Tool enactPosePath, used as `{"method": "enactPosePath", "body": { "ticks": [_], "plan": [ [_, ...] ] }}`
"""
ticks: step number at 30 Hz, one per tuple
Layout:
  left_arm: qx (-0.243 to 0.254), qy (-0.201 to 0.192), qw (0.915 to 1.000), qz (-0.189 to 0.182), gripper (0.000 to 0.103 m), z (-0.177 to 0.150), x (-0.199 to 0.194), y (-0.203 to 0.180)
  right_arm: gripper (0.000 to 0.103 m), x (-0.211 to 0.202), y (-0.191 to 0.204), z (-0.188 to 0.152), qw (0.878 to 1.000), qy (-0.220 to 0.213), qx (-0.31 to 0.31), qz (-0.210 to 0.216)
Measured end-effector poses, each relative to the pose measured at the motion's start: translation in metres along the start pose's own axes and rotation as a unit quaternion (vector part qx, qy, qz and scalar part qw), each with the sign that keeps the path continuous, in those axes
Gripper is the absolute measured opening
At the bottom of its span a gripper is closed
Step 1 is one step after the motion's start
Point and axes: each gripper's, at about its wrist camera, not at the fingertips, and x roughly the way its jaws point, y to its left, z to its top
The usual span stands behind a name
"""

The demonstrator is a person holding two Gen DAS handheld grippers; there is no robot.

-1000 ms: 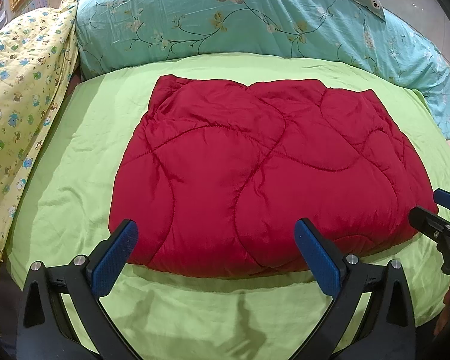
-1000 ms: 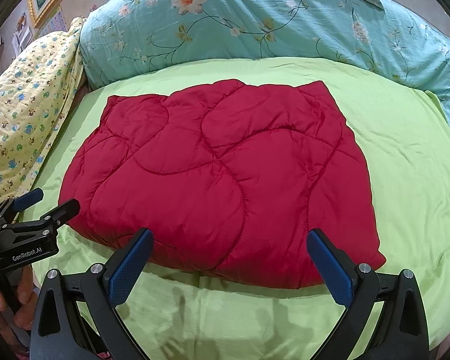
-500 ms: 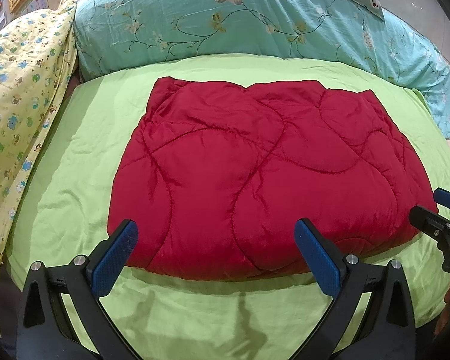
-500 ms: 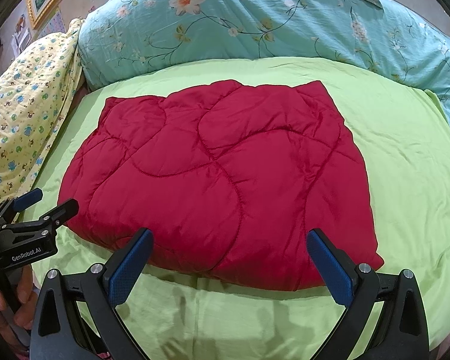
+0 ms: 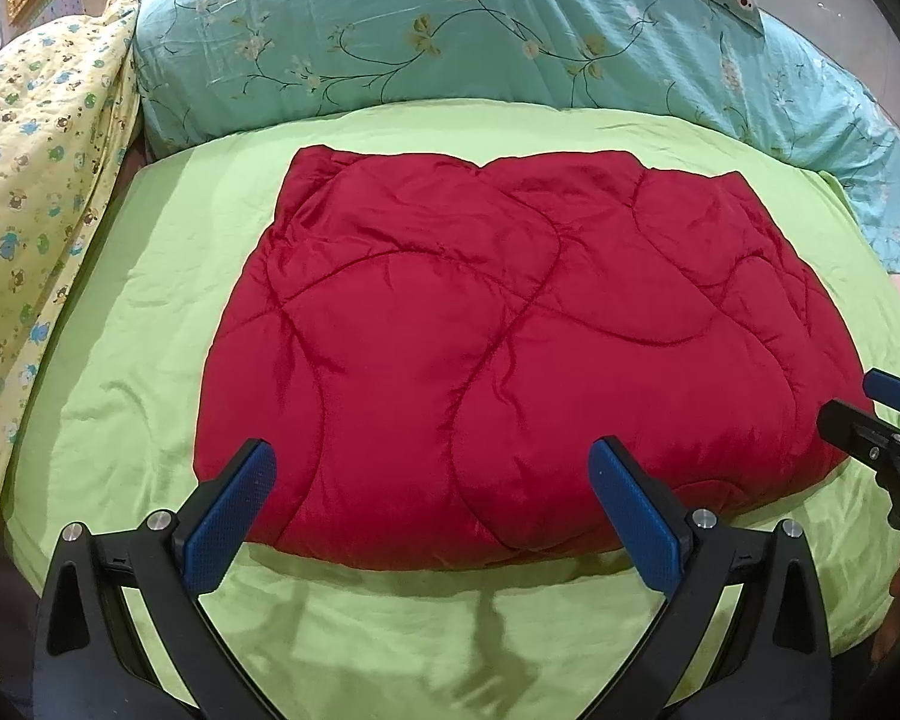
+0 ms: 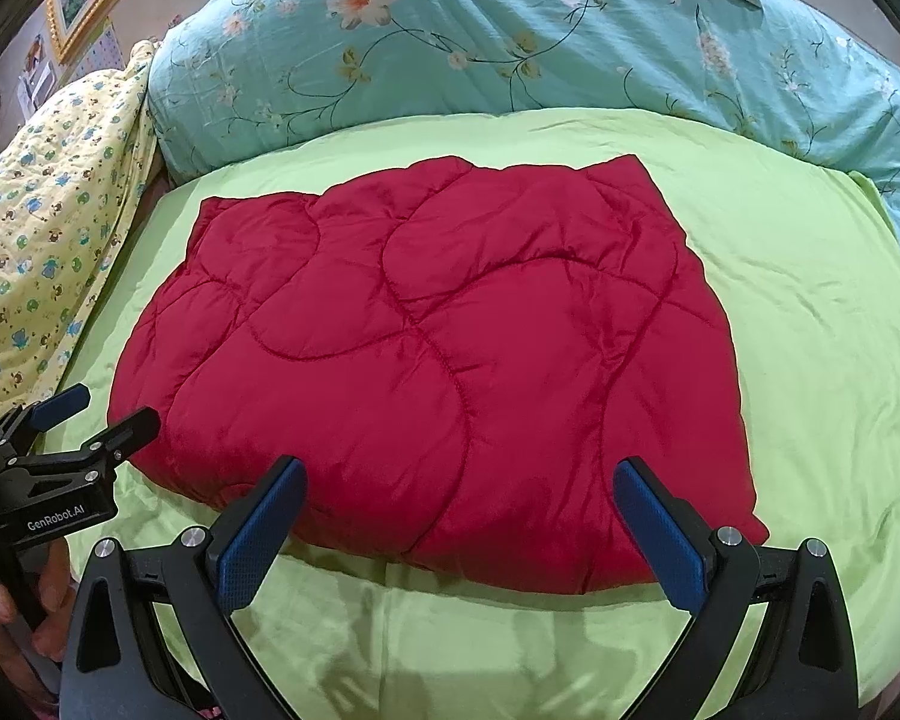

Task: Fold large clothes

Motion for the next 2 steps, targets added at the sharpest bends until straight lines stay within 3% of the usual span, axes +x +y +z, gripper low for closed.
{"method": "enactPosePath", "body": {
  "ticks": [2],
  "plan": [
    [-0.003, 0.002, 1.0, -0.003, 0.103, 0.0002, 0.0013, 0.0011, 0.102, 0.0002, 0.0002, 0.0, 1.0, 0.0, 0.0, 0.0]
  ]
}}
